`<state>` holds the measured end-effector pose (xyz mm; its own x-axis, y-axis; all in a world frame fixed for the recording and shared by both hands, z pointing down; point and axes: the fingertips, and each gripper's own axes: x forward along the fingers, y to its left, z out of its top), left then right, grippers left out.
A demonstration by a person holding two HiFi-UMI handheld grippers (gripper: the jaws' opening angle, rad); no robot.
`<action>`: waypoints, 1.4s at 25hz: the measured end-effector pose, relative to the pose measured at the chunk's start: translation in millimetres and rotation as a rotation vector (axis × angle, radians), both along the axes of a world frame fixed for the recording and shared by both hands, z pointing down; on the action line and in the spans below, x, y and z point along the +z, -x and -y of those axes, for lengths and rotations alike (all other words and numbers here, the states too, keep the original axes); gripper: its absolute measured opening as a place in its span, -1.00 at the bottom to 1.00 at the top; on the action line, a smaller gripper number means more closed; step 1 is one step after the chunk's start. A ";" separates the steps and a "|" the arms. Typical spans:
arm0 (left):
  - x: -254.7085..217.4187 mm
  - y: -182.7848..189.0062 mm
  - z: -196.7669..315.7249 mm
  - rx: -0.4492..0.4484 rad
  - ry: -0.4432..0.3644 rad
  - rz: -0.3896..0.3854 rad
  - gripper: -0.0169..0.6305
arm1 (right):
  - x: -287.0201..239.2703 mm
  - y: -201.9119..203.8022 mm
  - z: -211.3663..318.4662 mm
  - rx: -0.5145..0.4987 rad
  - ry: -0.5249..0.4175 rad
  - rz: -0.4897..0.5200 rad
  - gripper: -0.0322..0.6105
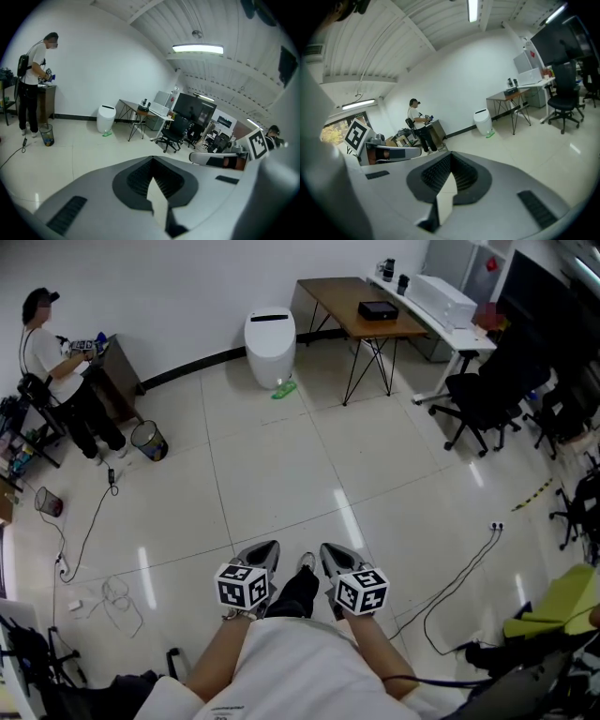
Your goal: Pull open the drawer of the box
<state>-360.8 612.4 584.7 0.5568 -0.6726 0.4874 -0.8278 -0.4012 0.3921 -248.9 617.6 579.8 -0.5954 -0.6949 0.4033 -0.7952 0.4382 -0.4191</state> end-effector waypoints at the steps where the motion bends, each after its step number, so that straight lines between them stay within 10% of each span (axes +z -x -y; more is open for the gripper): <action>1: -1.1 -8.8 11.2 0.016 -0.006 -0.004 -0.95 | 0.0 -9.3 9.7 0.018 0.000 -0.004 -0.94; 35: -17.5 -143.5 246.0 0.344 -0.013 -0.058 -0.95 | -8.3 -138.4 229.4 0.395 0.017 -0.115 -0.94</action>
